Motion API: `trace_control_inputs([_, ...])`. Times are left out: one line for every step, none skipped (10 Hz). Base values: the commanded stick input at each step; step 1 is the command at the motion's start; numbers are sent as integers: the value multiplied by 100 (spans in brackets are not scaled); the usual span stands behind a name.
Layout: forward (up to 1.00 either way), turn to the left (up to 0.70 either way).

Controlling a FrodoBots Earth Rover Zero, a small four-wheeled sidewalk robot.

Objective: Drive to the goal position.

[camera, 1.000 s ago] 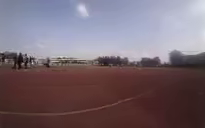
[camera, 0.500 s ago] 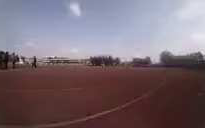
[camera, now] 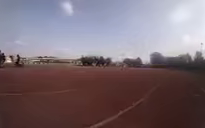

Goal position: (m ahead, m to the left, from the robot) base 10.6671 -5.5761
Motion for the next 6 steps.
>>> trace_control_inputs([70,-35])
trace_control_inputs([70,-35])
trace_control_inputs([70,-35])
trace_control_inputs([70,-35])
trace_control_inputs([70,-35])
trace_control_inputs([70,-35])
